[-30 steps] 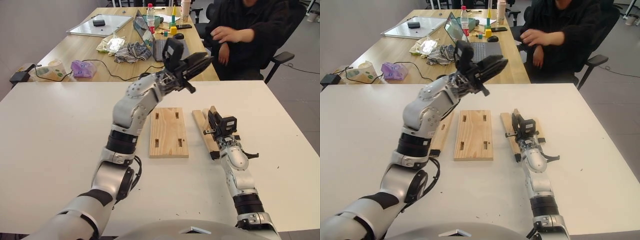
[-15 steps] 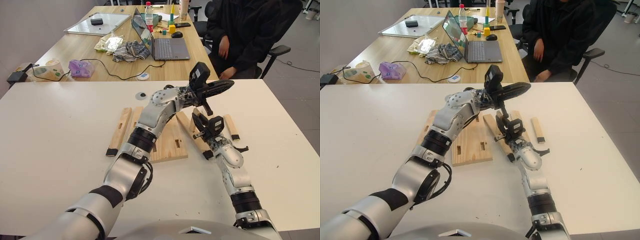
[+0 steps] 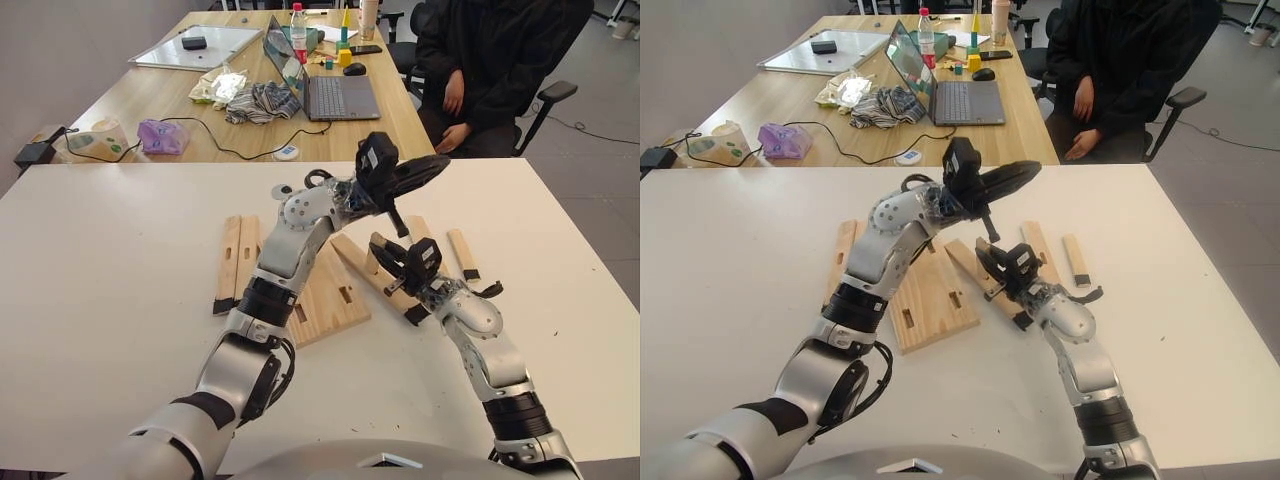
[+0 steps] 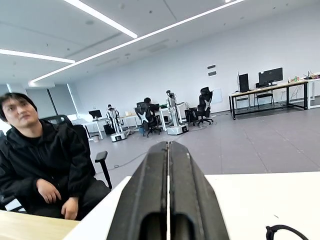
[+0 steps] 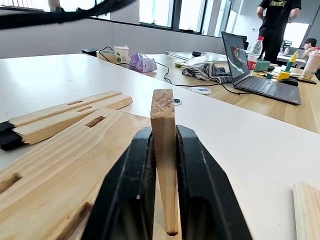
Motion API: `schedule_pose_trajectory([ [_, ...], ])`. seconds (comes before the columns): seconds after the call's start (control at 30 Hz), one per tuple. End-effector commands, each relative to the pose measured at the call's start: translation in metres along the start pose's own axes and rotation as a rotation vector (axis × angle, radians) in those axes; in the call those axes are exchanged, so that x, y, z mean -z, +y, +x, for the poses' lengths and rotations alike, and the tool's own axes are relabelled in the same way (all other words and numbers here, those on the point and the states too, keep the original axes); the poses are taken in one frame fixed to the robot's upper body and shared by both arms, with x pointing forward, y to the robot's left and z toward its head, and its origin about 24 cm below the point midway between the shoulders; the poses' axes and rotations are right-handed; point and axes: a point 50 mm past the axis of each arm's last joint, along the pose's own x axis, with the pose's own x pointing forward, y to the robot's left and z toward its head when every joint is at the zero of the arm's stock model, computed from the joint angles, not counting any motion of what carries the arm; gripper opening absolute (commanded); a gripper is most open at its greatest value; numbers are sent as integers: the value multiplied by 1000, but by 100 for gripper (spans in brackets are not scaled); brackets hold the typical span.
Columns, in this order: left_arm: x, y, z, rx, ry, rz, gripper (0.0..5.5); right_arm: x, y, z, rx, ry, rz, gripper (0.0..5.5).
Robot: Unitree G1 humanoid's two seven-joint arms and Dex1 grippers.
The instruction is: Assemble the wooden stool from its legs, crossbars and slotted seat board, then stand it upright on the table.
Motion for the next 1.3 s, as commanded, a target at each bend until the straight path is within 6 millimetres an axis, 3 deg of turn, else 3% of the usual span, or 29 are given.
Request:
schedule_pose_trajectory([
  [0.03, -26, -14, 7, 16, -44, 36, 0, 32, 17, -11, -107, 210, 109, 40],
  [0.07, -20, -18, 7, 23, -23, 10, 0, 32, 16, -11, -106, 214, 111, 40],
  [0.17, 40, -22, -16, -37, 147, -179, 0, 28, 13, -6, -126, 217, 107, 40],
  [0.27, 55, 1, -32, -189, 161, -294, 0, 19, 6, 0, -120, 202, 103, 40],
  [0.33, 62, 4, -38, -216, 187, -314, 0, 15, 4, 4, -123, 193, 100, 40],
  [0.37, 59, 5, -38, -214, 179, -296, 0, 14, 3, 5, -126, 192, 98, 40],
  [0.43, 33, 9, -28, -195, 104, -226, 0, 14, 2, 4, -126, 193, 98, 40],
  [0.57, -44, 7, 1, -80, -52, 40, 0, 15, 4, 3, -119, 193, 102, 40],
  [0.63, -68, -1, 10, -16, -92, 113, 0, 16, 5, 2, -111, 190, 105, 40],
  [0.67, -69, -7, 12, 18, -85, 116, 0, 16, 5, 2, -111, 190, 105, 40],
  [0.7, -52, -10, 9, 30, -34, 74, 0, 15, 5, 3, -126, 190, 102, 40],
  [0.8, 31, -11, -23, -94, 159, -287, 0, 7, 2, 10, -204, 197, 74, 40],
  [0.87, 53, 1, -40, -215, 197, -325, 0, 3, -2, 12, -237, 202, 59, 40],
  [1.03, 47, 15, -38, -208, 159, -299, 0, 5, -3, 13, -200, 201, 68, 40],
  [1.13, 11, 34, -32, -202, 92, -142, 0, 10, -1, 11, -151, 197, 84, 40],
  [1.23, -33, 26, -17, -63, 42, 63, 0, 11, -1, 11, -153, 194, 85, 40],
  [1.3, -32, 10, -16, 4, 56, 41, 0, 6, -1, 16, -199, 192, 72, 40],
])
